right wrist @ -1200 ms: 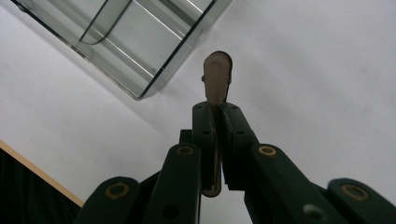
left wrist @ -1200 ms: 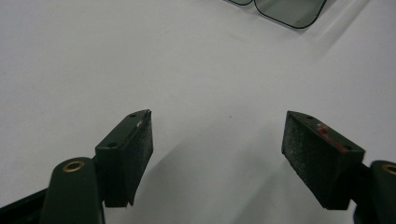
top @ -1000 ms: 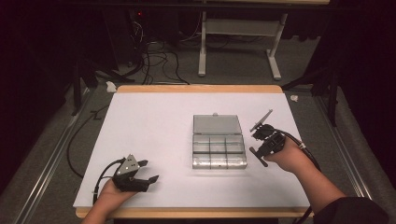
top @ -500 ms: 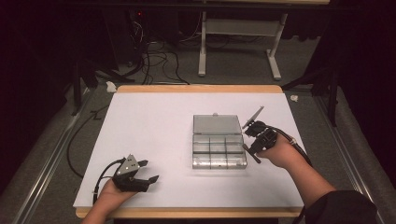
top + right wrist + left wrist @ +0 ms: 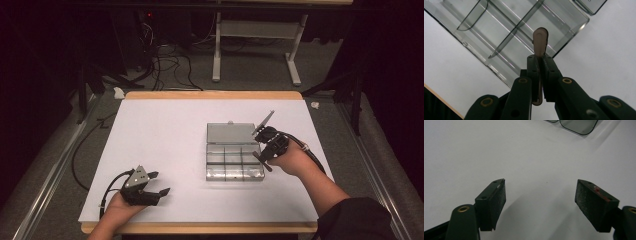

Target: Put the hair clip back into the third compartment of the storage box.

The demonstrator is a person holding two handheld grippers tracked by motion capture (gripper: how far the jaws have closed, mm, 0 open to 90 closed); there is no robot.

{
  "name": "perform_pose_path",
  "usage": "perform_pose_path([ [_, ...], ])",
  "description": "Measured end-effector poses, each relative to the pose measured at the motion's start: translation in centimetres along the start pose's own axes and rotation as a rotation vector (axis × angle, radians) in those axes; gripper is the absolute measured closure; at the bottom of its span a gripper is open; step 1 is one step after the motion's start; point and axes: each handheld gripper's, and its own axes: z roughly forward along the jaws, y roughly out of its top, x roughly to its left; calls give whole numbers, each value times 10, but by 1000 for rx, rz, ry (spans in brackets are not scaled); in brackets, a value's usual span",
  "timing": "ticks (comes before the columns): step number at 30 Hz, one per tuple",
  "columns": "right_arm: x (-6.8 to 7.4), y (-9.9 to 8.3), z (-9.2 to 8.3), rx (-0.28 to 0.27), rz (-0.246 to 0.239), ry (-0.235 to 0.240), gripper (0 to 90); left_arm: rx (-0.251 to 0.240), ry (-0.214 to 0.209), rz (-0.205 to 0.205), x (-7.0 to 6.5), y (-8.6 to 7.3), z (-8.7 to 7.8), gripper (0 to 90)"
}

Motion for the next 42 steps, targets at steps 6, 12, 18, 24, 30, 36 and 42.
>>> perform_pose_path([
  [6,3,9,1,-11,-8,1,863,0,-3,-1,0,0,0,252],
  [12,6,18,7,5,-15,6,863,0,-2,-1,0,0,0,252],
  [18,6,26,14,15,-8,7,863,4,-7,-4,1,0,0,252],
  [24,2,34,23,21,-1,3,863,0,-1,-1,0,0,0,252],
  [30,-2,37,30,35,-12,0,863,2,-4,-3,1,0,0,252],
  [36,-5,40,32,42,-2,2,862,-1,-3,-2,0,0,0,252],
  [42,-7,43,38,47,-1,-2,861,2,-5,-2,1,0,0,252],
])
